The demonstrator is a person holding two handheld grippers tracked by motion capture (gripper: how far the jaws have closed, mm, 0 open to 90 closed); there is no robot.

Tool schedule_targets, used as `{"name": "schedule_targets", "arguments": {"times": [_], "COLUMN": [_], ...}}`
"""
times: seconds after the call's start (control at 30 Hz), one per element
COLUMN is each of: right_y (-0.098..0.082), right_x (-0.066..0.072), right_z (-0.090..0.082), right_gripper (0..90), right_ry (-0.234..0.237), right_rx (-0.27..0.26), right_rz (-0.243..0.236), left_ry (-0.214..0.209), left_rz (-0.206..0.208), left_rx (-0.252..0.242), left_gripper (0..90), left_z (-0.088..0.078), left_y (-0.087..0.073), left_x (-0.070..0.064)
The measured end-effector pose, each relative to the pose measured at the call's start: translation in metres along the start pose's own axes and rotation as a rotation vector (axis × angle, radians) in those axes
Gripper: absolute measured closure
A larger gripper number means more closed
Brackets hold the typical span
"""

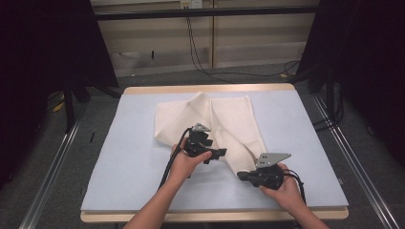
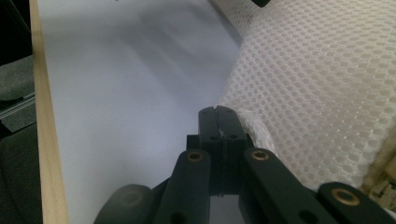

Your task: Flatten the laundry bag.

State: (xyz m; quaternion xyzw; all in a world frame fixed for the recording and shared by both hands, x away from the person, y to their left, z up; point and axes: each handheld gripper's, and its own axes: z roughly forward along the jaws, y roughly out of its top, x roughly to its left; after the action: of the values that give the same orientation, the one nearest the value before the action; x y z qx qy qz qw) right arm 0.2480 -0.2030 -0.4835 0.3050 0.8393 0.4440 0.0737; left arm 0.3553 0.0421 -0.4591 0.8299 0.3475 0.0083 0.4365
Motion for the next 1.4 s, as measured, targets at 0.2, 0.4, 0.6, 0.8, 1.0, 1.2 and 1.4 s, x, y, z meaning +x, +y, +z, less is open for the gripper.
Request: {"name": "schedule_targets", "arguments": {"times": [0.2,0.4,0.6,0.8,1.0,1.2,1.4], "right_y": [0.000,0.000,0.000,0.000,0.003,0.013,0.019], "right_x": [0.000,0.000,-0.001,-0.002,-0.005,-0.011,-0.023], "right_z": [-0.001,-0.001,-0.001,-0.002,-0.008,-0.020,-0.029], "right_gripper": [90.0,90.0,90.0,90.0,77.6,62.4,56.8], "right_ry": [0.008,0.010,0.010,0.020,0.016,-0.006,-0.088], "right_rx": [-0.002,-0.003,-0.003,-0.003,-0.027,-0.078,-0.117], "right_rz": [-0.002,0.000,0.000,0.012,0.037,0.076,0.123], "left_ry": [-0.007,-0.020,-0.029,-0.043,-0.071,-0.076,-0.095], "left_rz": [-0.043,-0.093,-0.116,-0.089,-0.094,-0.066,-0.054], "left_rx": [0.027,0.015,0.019,0.013,-0.013,-0.009,-0.010], "left_gripper": [32.8,39.4,54.3,79.9,85.1,85.4,85.4], "left_z": [0.005,0.007,0.008,0.002,-0.006,-0.015,-0.021], "left_y": [0.005,0.008,0.010,0.012,0.008,-0.001,-0.014], "left_x": [0.001,0.002,0.003,0.002,-0.002,-0.007,-0.010]}}
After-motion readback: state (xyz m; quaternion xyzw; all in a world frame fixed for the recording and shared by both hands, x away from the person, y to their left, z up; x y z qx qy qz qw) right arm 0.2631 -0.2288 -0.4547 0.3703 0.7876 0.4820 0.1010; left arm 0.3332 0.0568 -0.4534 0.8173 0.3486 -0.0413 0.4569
